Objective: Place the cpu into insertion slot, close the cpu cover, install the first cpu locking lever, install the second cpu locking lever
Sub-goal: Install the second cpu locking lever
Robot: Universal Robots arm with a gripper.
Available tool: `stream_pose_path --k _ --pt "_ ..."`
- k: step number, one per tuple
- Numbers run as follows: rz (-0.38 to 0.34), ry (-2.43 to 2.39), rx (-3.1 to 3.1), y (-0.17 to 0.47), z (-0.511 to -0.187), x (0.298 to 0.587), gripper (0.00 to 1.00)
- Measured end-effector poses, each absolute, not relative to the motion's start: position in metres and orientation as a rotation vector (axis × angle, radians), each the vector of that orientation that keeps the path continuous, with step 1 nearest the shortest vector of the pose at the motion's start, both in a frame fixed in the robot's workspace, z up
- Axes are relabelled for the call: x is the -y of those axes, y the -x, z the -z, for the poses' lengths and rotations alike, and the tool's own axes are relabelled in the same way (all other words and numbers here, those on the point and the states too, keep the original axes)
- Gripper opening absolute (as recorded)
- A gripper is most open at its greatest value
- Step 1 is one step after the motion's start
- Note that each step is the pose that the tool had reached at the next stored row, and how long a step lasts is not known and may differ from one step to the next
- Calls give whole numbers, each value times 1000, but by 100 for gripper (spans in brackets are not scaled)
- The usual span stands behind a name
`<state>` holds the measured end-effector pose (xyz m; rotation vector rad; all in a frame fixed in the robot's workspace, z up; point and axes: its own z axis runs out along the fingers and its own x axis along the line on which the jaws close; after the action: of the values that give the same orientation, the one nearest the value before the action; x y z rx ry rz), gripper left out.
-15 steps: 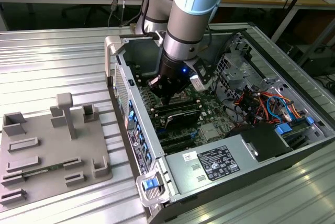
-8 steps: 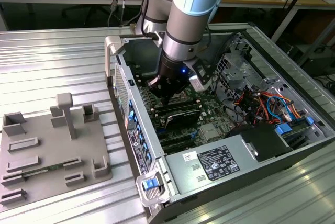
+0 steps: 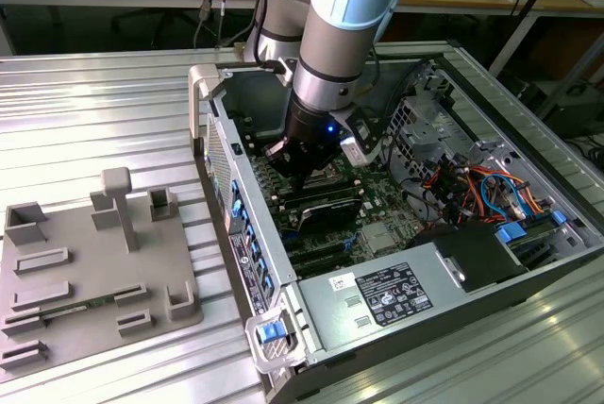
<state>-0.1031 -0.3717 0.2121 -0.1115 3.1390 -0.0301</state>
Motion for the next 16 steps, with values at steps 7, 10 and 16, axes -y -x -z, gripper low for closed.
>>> stream_pose_path --k 7,10,16 --pt "25 111 -3140 104 -211 372 11" --pt "17 111 -3140 104 -210 371 11" --pt "1 111 -3140 104 -207 370 11"
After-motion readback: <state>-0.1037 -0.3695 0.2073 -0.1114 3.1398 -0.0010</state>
